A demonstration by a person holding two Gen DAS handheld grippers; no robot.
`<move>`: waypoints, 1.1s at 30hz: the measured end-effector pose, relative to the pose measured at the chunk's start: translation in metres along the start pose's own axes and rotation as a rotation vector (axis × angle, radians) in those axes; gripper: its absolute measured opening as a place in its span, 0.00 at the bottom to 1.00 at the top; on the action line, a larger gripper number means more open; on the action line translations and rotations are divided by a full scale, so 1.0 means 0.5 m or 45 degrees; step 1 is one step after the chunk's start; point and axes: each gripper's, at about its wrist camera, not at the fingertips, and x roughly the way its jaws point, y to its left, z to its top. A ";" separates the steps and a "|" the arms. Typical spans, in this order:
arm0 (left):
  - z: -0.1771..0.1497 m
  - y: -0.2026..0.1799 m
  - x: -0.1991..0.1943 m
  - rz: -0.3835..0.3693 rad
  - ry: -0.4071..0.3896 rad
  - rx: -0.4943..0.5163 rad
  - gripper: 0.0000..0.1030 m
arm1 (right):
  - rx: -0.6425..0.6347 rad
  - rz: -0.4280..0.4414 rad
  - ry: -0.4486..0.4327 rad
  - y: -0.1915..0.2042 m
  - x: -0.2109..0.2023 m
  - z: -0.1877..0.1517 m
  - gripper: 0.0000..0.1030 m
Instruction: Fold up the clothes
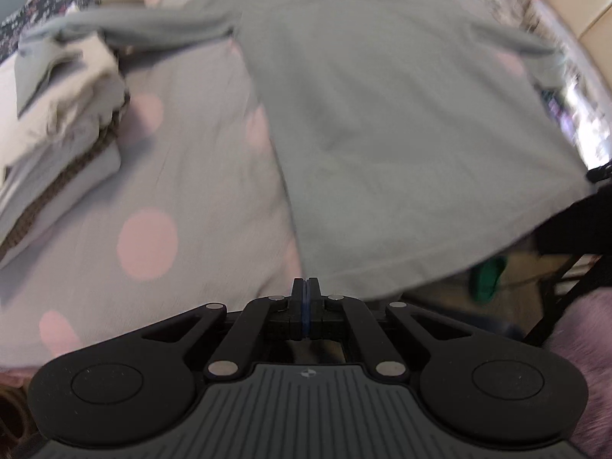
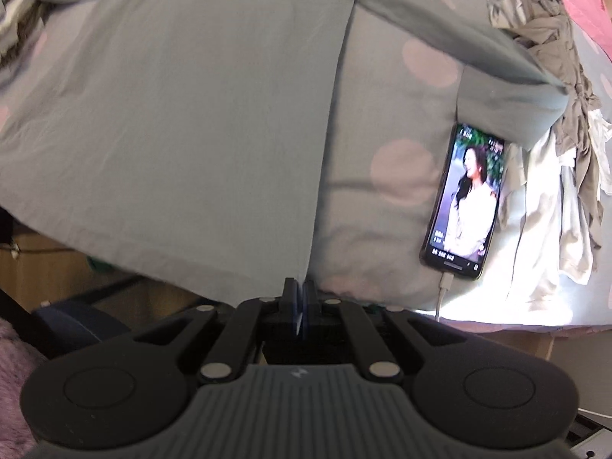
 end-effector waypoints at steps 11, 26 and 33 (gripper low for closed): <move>0.013 0.004 0.093 -0.051 0.062 -0.013 0.13 | -0.064 -0.080 0.134 0.027 0.092 0.016 0.10; 0.031 -0.048 0.217 0.020 0.172 0.102 0.26 | 0.100 -0.006 0.117 -0.026 0.150 0.066 0.29; 0.018 -0.054 0.172 0.028 0.147 0.105 0.00 | 0.024 0.008 0.102 -0.007 0.110 0.056 0.03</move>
